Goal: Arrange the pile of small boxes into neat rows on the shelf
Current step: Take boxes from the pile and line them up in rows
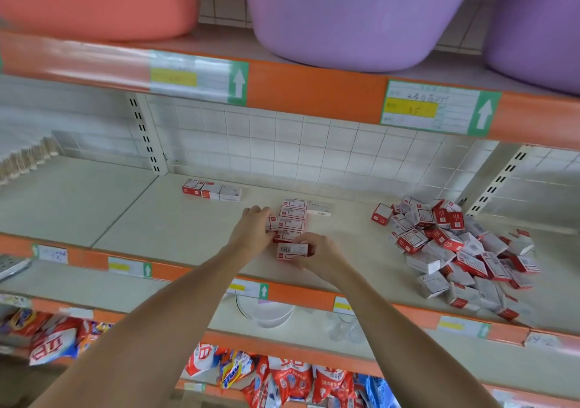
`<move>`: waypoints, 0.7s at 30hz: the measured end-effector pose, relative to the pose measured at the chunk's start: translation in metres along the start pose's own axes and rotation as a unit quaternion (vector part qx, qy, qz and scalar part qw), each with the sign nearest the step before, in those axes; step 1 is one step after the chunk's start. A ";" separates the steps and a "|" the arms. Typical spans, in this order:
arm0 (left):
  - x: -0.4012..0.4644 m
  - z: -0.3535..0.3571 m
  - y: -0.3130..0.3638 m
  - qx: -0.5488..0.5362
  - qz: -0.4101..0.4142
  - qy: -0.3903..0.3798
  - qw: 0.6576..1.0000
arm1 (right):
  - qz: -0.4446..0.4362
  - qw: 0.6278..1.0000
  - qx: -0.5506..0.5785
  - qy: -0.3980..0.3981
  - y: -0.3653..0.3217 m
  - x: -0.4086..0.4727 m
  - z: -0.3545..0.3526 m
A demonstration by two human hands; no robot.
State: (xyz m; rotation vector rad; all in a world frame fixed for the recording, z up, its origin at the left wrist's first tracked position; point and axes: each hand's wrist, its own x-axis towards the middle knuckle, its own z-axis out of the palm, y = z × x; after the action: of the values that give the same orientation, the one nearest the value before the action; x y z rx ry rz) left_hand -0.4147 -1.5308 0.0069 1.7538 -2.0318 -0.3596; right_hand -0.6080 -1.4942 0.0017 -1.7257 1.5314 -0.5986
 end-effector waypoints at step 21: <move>0.001 -0.005 -0.025 -0.019 0.009 -0.009 1.000 | -0.110 0.966 -0.228 -0.060 -0.013 0.000 0.008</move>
State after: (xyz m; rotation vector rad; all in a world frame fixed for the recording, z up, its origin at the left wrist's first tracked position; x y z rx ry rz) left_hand -0.3908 -1.5357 0.0001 1.7149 -2.0386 -0.4077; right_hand -0.5940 -1.4920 0.0073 -2.2562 1.4797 -0.2487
